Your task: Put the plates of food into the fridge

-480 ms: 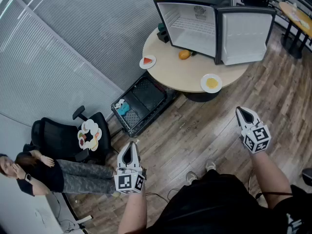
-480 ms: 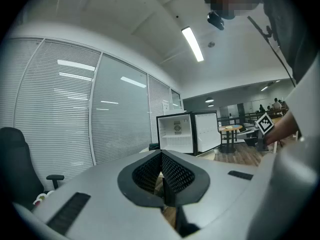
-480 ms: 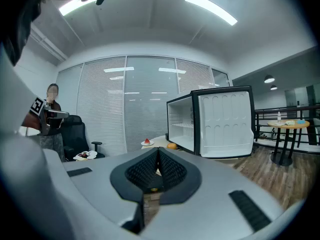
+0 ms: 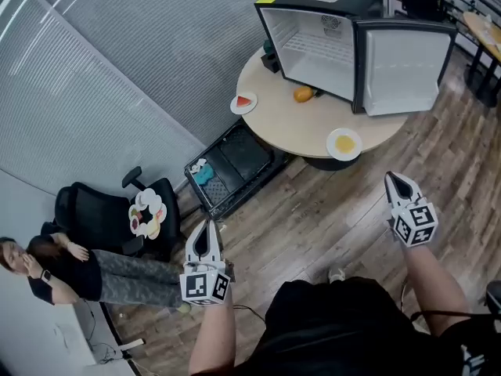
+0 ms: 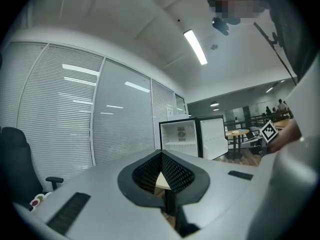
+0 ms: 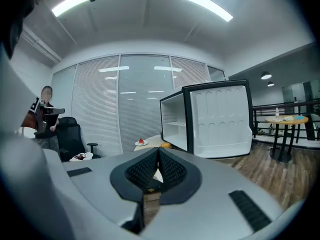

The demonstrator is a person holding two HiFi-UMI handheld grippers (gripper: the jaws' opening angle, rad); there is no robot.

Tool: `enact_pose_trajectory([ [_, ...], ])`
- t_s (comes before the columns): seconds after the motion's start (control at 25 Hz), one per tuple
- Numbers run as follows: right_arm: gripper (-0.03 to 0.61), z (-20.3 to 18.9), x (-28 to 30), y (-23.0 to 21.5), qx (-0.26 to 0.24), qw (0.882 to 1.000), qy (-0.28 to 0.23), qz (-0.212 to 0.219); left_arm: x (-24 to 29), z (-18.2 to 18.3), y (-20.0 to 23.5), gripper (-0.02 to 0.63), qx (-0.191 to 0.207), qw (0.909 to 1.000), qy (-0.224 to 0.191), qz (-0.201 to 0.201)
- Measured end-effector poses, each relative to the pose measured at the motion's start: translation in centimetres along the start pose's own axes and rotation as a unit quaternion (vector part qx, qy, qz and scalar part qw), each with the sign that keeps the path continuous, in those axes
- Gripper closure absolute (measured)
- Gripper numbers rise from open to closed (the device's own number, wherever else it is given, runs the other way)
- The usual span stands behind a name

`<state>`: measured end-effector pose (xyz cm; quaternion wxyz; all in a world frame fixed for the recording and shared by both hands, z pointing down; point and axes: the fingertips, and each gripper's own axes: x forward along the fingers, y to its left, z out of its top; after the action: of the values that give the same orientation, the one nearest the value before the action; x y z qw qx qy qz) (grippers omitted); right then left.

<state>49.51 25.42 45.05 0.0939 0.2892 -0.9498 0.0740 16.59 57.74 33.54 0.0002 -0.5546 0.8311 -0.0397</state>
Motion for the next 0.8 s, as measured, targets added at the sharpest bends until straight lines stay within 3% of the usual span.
enact_pose_trajectory([
  [0.48,0.574,-1.7,5.1,-2.3,0.016,1.000,0.017,0.011,5.6,-1.1,0.0,0.607,-0.017,0.9998,0.006,0.001],
  [0.8,0.574,-2.4,9.3,-3.2,0.043,0.998,0.032,-0.014,14.2,-2.3,2.4,0.607,-0.016,0.9985,0.006,-0.052],
])
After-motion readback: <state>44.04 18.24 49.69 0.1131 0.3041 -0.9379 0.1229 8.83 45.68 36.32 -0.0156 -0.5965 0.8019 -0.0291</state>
